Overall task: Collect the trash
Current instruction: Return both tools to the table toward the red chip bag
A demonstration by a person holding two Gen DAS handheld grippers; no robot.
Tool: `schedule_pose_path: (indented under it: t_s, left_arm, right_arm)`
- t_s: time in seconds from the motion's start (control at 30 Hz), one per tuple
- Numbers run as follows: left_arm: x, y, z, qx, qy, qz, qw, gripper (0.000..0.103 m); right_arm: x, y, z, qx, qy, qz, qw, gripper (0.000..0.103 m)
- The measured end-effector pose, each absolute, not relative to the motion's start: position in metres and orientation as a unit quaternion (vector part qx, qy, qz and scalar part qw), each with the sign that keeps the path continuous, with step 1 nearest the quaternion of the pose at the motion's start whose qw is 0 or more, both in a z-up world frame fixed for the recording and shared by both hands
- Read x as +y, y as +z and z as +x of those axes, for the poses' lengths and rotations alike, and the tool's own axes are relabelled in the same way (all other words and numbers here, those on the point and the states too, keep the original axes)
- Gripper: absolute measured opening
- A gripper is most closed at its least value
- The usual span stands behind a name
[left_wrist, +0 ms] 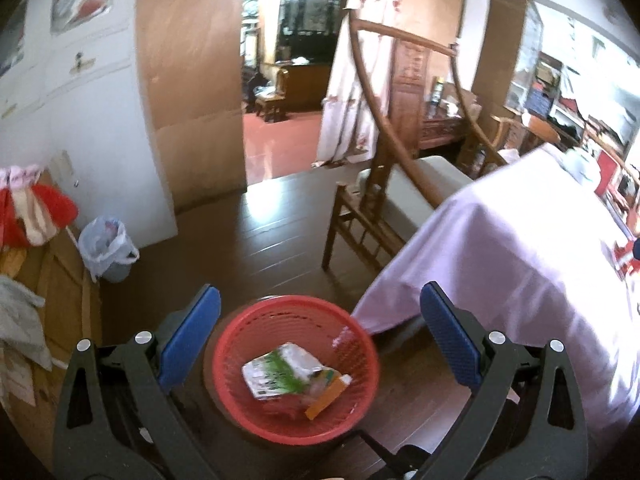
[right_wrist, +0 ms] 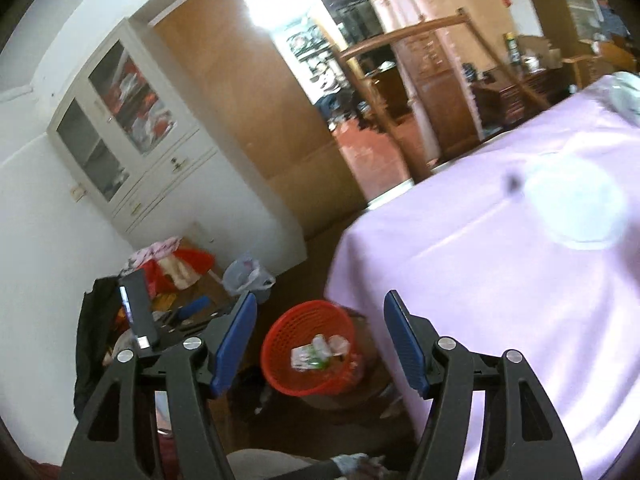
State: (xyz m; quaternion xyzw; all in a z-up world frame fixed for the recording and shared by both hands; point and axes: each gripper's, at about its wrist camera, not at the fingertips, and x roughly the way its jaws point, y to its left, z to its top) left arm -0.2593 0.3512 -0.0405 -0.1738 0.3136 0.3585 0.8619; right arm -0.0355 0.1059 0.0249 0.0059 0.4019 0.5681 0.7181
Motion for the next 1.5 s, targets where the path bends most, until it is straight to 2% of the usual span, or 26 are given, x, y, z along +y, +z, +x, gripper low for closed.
schedule_pose_path:
  t_s: [0.17, 0.33, 0.73, 1.0, 1.23, 1.5]
  left_arm:
    - [0.315, -0.023, -0.222, 0.316, 0.322, -0.14, 0.881, 0.096]
    - [0.272, -0.009, -0.177, 0.317, 0.275, -0.106, 0.901, 0.096]
    - [0.147, 0.007, -0.031, 0.346, 0.117, -0.026, 0.931, 0.096]
    - [0.065, -0.009, 0.071, 0.366, 0.042, 0.041, 0.929, 0.096]
    - [0.027, -0.041, 0.126, 0.393, 0.027, 0.081, 0.915, 0.096]
    - [0.05, -0.065, 0.159, 0.449, 0.021, 0.006, 0.893, 0.096]
  right_arm:
    - [0.052, 0.031, -0.015, 0.381, 0.527, 0.012, 0.76, 0.066]
    - [-0.014, 0.035, 0.009, 0.357, 0.473, 0.008, 0.806, 0.072]
    - [-0.186, 0.023, 0.083, 0.328, 0.27, 0.039, 0.904, 0.082]
    - [-0.258, 0.009, 0.121, 0.329, 0.166, 0.12, 0.922, 0.085]
    - [-0.29, 0.009, 0.133, 0.324, 0.119, 0.149, 0.927, 0.088]
    - [-0.319, -0.003, 0.151, 0.34, 0.064, 0.171, 0.923, 0.088]
